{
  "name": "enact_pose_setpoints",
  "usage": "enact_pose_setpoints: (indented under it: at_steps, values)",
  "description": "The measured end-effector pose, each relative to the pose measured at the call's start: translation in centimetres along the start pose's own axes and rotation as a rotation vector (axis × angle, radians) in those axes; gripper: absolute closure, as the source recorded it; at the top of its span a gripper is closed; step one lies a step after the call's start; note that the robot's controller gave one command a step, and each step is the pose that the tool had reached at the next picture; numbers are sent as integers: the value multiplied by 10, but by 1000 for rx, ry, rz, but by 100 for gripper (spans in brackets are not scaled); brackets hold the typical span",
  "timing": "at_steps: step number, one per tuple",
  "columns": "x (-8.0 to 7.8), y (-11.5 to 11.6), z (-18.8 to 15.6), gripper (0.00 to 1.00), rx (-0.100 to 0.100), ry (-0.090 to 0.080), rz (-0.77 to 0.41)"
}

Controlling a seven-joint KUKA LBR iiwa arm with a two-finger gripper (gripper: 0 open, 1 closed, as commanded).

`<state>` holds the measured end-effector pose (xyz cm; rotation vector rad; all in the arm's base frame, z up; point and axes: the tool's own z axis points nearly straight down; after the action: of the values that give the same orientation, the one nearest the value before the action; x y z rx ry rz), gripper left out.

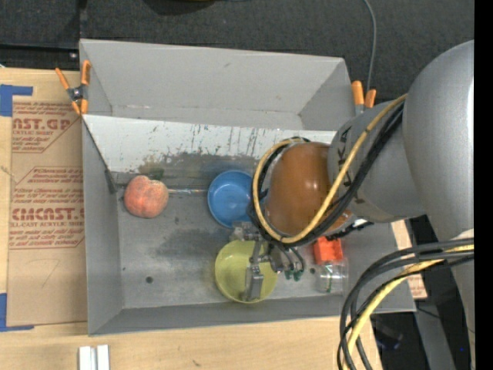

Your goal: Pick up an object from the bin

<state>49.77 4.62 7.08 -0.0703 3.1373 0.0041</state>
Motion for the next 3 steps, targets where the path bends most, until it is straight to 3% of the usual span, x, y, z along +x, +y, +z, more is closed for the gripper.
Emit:
enact_pose_setpoints:
  at_steps: [1, 2, 3]
  values:
    - [-25, -27, 1, 0, 1, 1, -103]
    - [-4, 1, -2, 100, -2, -15, 2]
    - [-4, 1, -2, 100, -2, -15, 2]
